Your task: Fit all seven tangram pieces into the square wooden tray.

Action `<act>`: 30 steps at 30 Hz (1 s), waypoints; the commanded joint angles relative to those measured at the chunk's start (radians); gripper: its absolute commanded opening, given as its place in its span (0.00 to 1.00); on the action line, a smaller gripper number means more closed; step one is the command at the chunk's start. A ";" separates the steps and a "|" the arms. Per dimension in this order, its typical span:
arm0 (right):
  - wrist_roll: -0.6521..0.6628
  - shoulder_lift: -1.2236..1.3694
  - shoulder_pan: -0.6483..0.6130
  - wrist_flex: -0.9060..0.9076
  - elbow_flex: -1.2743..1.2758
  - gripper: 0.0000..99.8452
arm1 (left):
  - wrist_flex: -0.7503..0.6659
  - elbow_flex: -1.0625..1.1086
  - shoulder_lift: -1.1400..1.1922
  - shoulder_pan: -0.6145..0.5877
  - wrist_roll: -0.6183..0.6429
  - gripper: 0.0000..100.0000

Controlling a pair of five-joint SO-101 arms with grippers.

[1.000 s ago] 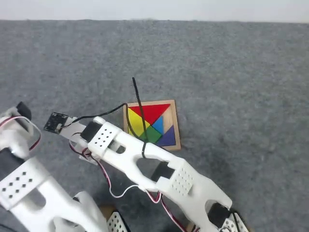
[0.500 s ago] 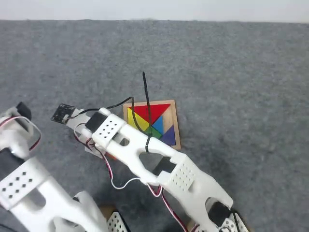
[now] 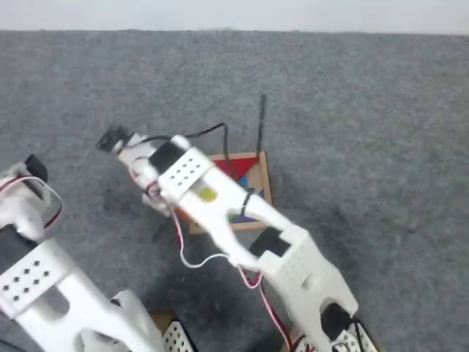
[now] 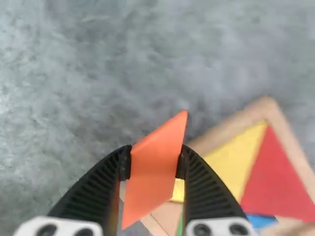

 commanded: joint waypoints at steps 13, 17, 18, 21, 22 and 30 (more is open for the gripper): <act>-0.325 -0.429 0.498 0.208 -0.037 0.02 | -0.014 0.054 -0.035 0.135 -0.063 0.27; -0.416 -0.403 0.513 0.225 0.054 0.02 | -0.084 0.143 -0.035 0.210 -0.029 0.27; -0.437 -0.394 0.509 0.216 0.080 0.03 | -0.103 0.173 -0.035 0.229 -0.029 0.27; -0.471 -0.367 0.495 0.162 0.150 0.02 | -0.169 0.268 -0.035 0.269 -0.037 0.27; -0.474 -0.361 0.489 0.139 0.175 0.02 | -0.193 0.298 -0.035 0.273 -0.037 0.27; -0.551 -0.348 0.398 -0.104 0.400 0.02 | -0.496 0.610 -0.035 0.275 -0.112 0.27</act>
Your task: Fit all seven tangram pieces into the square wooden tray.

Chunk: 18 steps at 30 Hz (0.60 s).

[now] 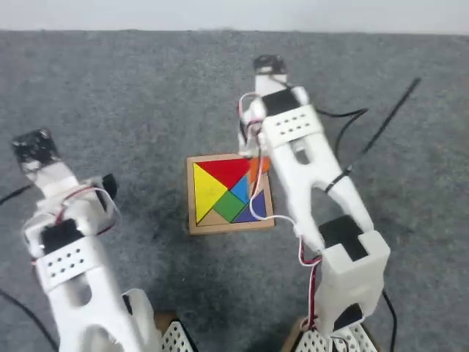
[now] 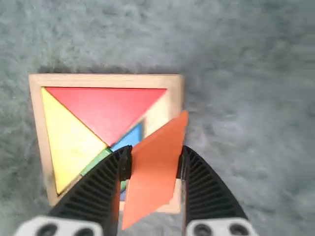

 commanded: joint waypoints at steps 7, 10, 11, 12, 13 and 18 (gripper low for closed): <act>-0.025 -0.018 -0.041 -0.232 0.181 0.02 | -0.206 0.137 -0.025 0.003 -0.089 0.27; -0.021 -0.016 -0.027 -0.239 0.207 0.03 | -0.207 0.137 -0.025 0.003 -0.089 0.27; -0.012 -0.016 -0.021 -0.243 0.219 0.03 | -0.207 0.137 -0.025 0.003 -0.091 0.27; 0.009 -0.016 -0.019 -0.255 0.232 0.03 | -0.209 0.137 -0.025 0.003 -0.091 0.27; 0.035 -0.016 -0.019 -0.265 0.247 0.02 | -0.209 0.139 -0.025 0.003 -0.091 0.27; 0.110 -0.016 -0.018 -0.311 0.285 0.02 | -0.209 0.139 -0.025 0.003 -0.091 0.27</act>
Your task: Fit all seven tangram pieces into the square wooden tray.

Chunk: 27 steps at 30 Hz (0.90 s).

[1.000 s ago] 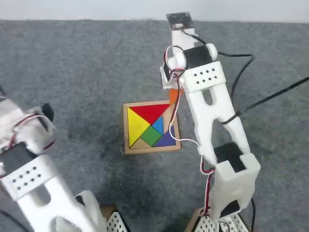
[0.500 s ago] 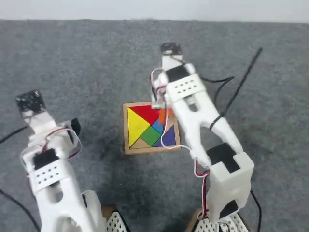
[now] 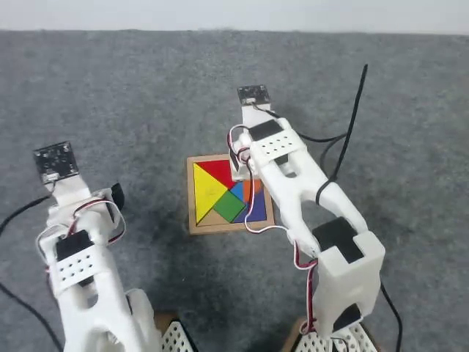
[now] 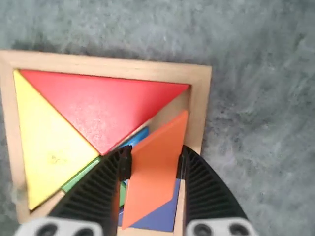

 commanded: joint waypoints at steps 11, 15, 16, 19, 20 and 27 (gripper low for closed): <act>0.129 0.021 0.030 -0.064 -0.006 0.02 | -0.026 -0.007 -0.025 0.006 -0.011 0.27; 0.123 0.073 0.030 -0.061 -0.035 0.02 | -0.026 -0.007 -0.025 0.006 -0.011 0.27; 0.121 0.082 0.031 -0.058 -0.043 0.02 | -0.026 -0.007 -0.025 0.006 -0.011 0.27; 0.080 0.090 0.053 -0.054 -0.049 0.02 | -0.026 -0.007 -0.025 0.006 -0.011 0.27; 0.060 0.088 0.065 -0.054 -0.051 0.02 | -0.026 -0.007 -0.025 0.006 -0.011 0.27; 0.031 0.085 0.085 -0.058 -0.051 0.03 | -0.026 -0.007 -0.025 0.006 -0.011 0.27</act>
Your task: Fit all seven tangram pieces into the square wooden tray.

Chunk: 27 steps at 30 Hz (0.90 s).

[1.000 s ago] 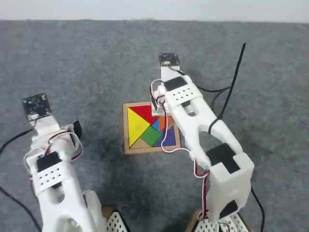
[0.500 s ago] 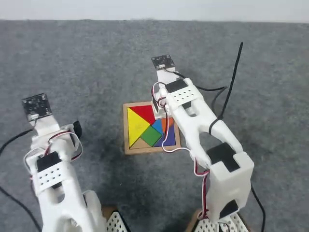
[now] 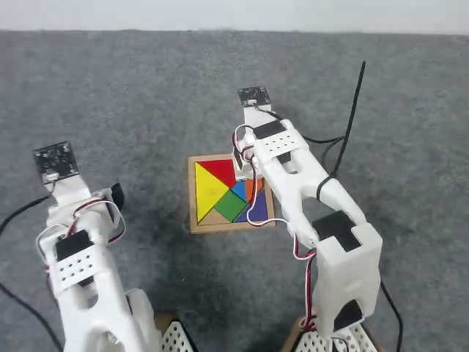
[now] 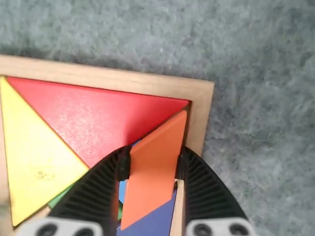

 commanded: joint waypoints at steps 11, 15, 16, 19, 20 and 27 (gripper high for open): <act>-0.009 -0.038 0.045 0.033 -0.046 0.02 | -0.026 -0.007 -0.025 0.006 -0.011 0.27; -0.008 -0.061 0.045 0.035 -0.044 0.02 | -0.026 -0.007 -0.025 0.006 -0.011 0.27; -0.008 -0.064 0.047 0.035 -0.044 0.02 | -0.026 -0.007 -0.025 0.006 -0.011 0.27; -0.006 -0.068 0.048 0.045 -0.046 0.02 | -0.026 -0.007 -0.025 0.006 -0.011 0.27; -0.006 -0.070 0.053 0.051 -0.049 0.02 | -0.026 -0.007 -0.025 0.006 -0.011 0.27; -0.006 -0.105 0.084 0.056 -0.044 0.02 | -0.026 -0.007 -0.025 0.005 -0.011 0.27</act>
